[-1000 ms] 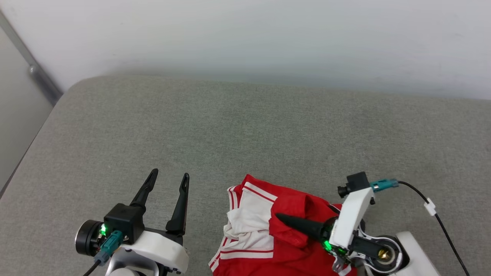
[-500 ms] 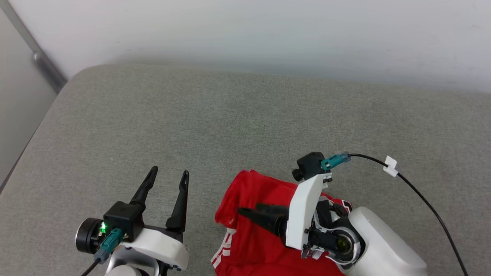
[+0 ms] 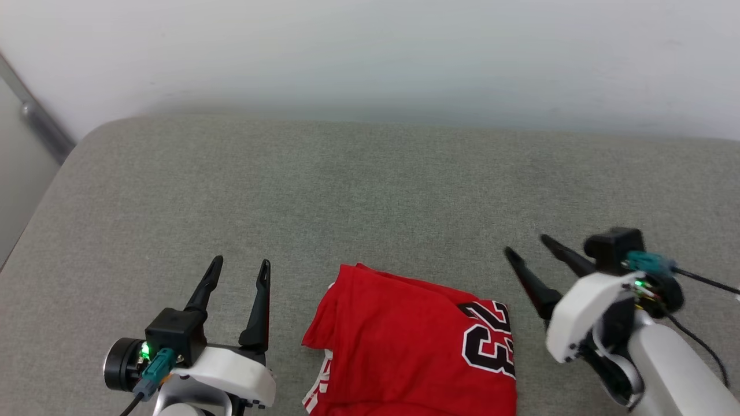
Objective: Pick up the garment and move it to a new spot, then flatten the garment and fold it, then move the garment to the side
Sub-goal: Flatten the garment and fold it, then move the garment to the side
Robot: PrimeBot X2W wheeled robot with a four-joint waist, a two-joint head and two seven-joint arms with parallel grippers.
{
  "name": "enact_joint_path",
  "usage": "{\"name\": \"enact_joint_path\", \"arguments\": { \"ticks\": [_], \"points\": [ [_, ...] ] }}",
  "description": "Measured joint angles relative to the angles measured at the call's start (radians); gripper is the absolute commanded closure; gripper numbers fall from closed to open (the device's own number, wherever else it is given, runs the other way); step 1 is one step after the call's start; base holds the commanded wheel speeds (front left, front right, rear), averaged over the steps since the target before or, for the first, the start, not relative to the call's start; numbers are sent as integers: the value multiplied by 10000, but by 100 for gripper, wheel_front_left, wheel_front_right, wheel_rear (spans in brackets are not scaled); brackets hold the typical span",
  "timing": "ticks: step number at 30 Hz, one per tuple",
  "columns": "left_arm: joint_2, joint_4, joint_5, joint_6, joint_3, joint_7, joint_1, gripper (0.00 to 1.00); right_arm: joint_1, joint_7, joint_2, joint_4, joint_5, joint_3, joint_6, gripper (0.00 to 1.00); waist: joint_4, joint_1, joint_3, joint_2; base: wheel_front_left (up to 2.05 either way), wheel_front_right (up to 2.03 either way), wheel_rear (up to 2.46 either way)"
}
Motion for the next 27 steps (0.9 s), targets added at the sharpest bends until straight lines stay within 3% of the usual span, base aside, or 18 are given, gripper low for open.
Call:
{"name": "enact_joint_path", "arguments": {
  "ticks": [5, 10, 17, 27],
  "points": [
    [13, 23, -50, 192, 221, -130, 170, 0, 1420, -1045, 33, -422, -1565, -2539, 0, 0, -261, 0, -211, 0, 0, 0, 0],
    [33, 58, -84, 278, 382, -255, 422, 0, 2679, -1601, 721, -1893, -2667, -4178, 0, 0, -476, 0, -493, 0, 0, 0, 0],
    [50, 232, -96, 282, 407, -341, 822, 0, 4513, -1505, 1597, -4324, -3590, -4633, 2, 0, -763, -1, -832, 0, 0, 0, 0],
    [44, 314, -84, 311, 420, -393, 1133, 0, 5557, -1012, 2069, -5407, -3731, -4573, 0, 0, -1013, -1, -1012, 0, 0, 0, 0]
  ]
}}
